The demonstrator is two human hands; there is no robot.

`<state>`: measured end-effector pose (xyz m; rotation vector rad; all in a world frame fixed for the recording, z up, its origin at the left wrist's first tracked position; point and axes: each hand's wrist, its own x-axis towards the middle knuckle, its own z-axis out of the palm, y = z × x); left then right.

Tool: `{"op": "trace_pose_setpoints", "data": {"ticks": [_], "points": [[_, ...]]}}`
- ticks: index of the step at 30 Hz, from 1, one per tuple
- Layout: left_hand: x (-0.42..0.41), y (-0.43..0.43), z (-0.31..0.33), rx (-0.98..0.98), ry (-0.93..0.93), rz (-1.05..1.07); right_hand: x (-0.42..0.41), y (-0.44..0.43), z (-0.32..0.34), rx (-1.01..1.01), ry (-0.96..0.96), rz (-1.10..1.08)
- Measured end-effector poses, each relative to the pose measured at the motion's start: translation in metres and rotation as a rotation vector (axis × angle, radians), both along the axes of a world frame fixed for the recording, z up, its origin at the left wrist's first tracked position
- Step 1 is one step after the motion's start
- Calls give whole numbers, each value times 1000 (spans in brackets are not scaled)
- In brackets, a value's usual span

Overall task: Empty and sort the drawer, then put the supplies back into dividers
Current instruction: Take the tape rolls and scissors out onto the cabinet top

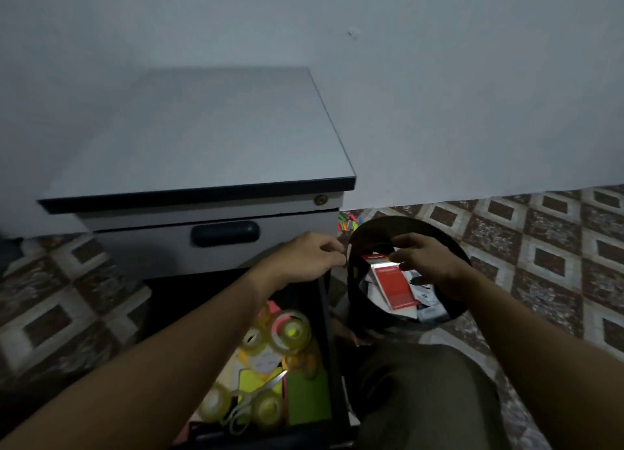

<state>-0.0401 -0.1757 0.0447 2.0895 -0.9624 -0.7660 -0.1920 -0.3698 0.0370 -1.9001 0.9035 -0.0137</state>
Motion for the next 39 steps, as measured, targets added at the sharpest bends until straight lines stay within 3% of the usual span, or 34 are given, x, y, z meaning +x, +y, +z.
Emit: {"op": "trace_pose_setpoints", "data": {"ticks": [12, 21, 28, 39], "points": [[17, 166, -4, 11, 65, 252, 43, 133, 26, -71, 106, 465], [13, 225, -49, 58, 62, 425, 56, 205, -16, 73, -42, 440], [6, 244, -84, 143, 12, 404, 45, 218, -52, -61, -71, 350], [-13, 233, -112, 298, -289, 153, 30, 236, -99, -193, 201, 512]]}}
